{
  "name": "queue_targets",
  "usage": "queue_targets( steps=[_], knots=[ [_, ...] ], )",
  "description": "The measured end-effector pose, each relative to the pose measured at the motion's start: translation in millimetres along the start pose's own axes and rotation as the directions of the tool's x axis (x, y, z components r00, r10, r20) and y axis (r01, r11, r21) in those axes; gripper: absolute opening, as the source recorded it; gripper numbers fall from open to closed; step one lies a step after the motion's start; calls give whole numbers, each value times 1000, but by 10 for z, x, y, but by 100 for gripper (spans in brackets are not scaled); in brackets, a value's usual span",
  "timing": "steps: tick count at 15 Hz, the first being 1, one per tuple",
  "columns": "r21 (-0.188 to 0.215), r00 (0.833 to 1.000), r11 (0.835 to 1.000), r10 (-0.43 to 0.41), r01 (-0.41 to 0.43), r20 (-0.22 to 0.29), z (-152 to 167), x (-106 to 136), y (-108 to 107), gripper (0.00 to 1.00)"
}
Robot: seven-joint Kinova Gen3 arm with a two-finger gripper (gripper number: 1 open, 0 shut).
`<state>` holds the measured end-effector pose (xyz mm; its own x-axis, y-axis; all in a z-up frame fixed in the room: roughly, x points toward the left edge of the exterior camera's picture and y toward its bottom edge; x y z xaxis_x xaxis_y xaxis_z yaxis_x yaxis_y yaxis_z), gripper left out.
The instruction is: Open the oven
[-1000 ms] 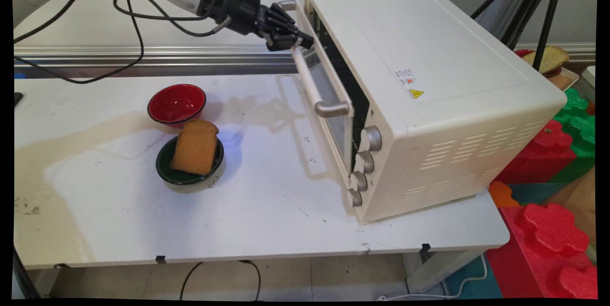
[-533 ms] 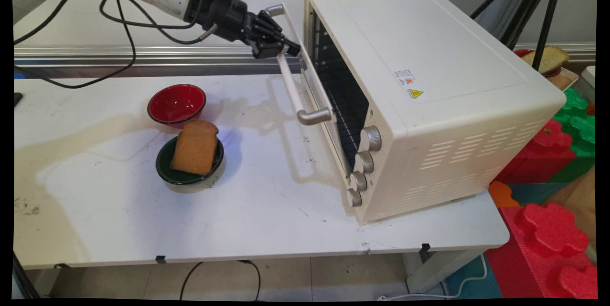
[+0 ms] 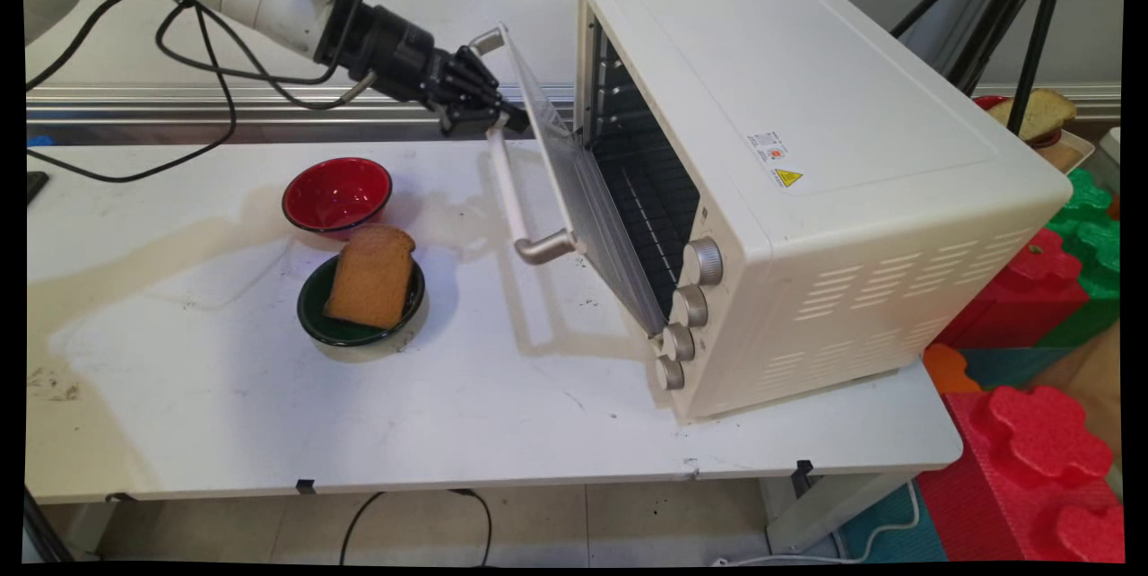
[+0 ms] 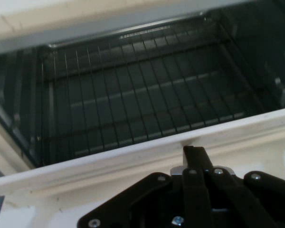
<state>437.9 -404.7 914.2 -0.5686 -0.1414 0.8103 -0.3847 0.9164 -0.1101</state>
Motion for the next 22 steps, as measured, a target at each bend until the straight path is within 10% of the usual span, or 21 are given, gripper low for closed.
queue_targets(
  steps=[22],
  knots=[
    [-20, 989, 999, 50, -47, 140, -166, -1018, 130, 0]
  ],
)
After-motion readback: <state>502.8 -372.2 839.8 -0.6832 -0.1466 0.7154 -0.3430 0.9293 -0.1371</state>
